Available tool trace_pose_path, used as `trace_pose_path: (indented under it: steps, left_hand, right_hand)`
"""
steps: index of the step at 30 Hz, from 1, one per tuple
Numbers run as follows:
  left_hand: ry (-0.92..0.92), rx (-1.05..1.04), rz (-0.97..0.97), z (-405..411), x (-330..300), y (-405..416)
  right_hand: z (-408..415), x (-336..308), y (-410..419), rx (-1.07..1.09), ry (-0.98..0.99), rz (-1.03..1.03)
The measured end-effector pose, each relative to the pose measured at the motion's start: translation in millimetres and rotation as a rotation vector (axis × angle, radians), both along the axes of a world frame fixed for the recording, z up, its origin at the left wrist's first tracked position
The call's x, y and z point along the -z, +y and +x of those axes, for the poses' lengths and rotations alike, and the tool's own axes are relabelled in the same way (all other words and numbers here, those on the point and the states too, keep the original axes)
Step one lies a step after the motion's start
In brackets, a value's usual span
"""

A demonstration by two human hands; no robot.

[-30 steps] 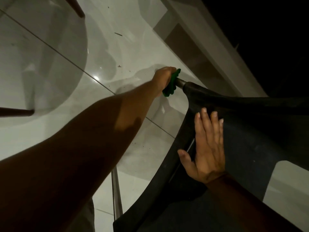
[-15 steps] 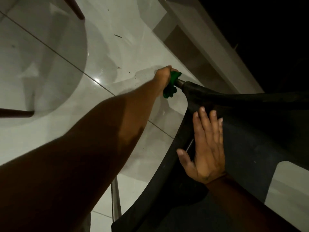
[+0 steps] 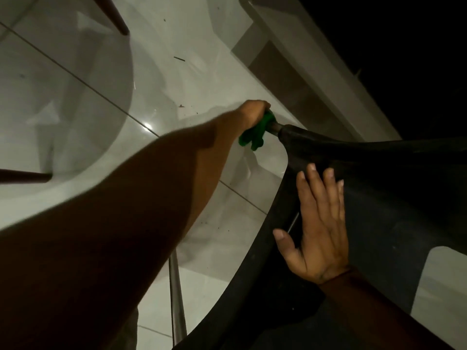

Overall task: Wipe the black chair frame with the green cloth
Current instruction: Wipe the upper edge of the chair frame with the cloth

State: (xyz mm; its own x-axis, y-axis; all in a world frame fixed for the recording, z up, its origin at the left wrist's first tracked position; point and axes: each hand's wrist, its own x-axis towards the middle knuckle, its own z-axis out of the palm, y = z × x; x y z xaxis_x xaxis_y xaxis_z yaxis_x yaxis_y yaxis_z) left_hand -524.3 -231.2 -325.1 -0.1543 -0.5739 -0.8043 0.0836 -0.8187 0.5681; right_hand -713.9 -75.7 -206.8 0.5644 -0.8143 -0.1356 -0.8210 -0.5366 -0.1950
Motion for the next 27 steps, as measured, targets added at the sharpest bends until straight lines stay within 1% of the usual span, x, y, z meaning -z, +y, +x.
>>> trace_pose_path:
  steps: [2,4,7,9,12,14,16,19,23,25,27]
  left_hand:
    - [-0.042,0.068,-0.005,0.7,0.0,-3.9]
    - [-0.061,0.091,-0.049,0.2,-4.8,-2.7]
    - [-0.032,0.125,-0.192,-2.2,-11.6,13.6]
    - [0.009,0.094,-0.22,-2.8,-9.7,20.5]
    - [0.06,0.012,-0.161,-5.3,-2.2,14.3]
    - [0.017,-0.027,-0.079,-6.7,2.3,3.5]
    - [-0.059,0.002,0.02,-6.4,1.9,0.3]
    - [-0.065,0.022,0.045,-5.9,1.9,-2.9]
    - [-0.042,0.041,-0.176,-7.6,-6.5,10.2]
    - [-0.018,0.014,-0.222,-11.1,-6.6,17.4]
    - [0.047,-0.051,-0.224,-15.5,-2.8,16.7]
  right_hand:
    - [0.2,-0.9,-0.3,0.003,0.01,0.006]
    - [0.5,-2.7,-0.5,0.009,0.019,0.009]
    - [2.0,-3.5,0.4,0.009,0.02,0.008]
    - [2.9,-3.0,0.6,0.017,0.021,0.01]
    - [2.5,-1.7,0.1,0.03,0.02,0.013]
    - [1.7,-0.9,0.1,0.021,0.026,0.012]
    - [0.8,0.3,1.1,0.015,0.021,0.002]
    - [0.2,2.0,0.8,0.024,0.01,-0.002]
    - [-0.1,0.3,1.3,0.025,0.016,0.005]
    - [0.6,0.7,1.7,0.025,0.018,0.001]
    - [0.6,1.5,1.5,0.024,0.012,-0.005]
